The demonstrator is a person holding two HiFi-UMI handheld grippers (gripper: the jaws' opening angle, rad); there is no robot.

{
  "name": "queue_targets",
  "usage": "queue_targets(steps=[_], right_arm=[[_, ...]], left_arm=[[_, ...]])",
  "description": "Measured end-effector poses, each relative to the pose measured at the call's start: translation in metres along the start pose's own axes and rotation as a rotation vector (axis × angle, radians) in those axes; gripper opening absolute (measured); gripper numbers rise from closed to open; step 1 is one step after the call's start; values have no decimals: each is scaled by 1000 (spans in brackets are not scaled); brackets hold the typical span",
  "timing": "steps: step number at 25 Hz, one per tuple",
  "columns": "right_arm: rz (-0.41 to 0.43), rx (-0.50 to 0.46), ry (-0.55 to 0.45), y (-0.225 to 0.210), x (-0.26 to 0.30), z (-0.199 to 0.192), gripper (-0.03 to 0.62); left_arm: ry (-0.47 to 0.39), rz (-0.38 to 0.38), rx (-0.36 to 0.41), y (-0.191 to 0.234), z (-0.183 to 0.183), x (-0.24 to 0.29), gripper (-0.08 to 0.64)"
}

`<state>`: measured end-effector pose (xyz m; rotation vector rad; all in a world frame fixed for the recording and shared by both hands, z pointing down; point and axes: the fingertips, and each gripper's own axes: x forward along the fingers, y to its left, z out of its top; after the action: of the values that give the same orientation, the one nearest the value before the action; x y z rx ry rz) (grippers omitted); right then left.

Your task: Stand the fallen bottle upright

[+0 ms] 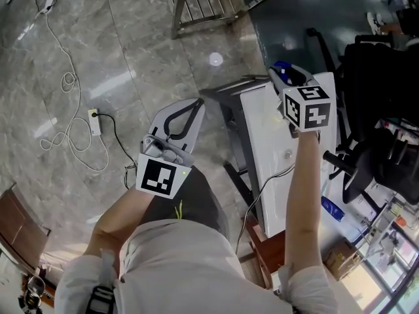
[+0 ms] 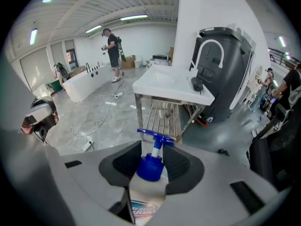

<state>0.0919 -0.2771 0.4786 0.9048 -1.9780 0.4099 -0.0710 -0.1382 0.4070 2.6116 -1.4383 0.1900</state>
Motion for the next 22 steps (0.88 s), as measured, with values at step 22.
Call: queue_targets(steps=[22], right_arm=[[-114,3,-490,-8,-91,3,158]], left_arm=[[43,-124,95,-65,8,4,17]])
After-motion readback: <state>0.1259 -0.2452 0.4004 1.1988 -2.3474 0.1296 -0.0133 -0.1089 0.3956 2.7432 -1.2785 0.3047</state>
